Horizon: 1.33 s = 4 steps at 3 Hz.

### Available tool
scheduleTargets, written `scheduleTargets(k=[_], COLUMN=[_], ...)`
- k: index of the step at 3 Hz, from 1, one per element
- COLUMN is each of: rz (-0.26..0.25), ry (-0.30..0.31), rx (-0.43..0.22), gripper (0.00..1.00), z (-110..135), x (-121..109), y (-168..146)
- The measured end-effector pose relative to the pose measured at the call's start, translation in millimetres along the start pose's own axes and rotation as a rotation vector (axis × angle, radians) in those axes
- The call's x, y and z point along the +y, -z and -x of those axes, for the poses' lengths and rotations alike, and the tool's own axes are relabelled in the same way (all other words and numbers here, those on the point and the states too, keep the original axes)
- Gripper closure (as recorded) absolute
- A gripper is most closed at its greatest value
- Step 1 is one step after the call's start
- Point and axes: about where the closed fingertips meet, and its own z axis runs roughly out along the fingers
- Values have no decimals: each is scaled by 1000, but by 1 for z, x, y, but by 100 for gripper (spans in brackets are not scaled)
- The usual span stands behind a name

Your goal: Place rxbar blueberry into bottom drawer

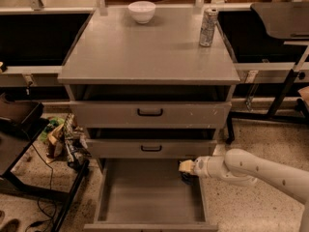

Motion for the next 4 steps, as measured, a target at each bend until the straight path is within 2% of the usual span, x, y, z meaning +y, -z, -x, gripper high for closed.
scheduleTargets(k=[1,2,3,4], rz=[5,-9,-44,-77], ry=[9,35,60,92], rx=[38,44,28,4], gripper=[100,100,100,100], z=[-10,-25,-30,-36], x=[-10,-33,-55,-75], y=[-44,-117,-167,-195])
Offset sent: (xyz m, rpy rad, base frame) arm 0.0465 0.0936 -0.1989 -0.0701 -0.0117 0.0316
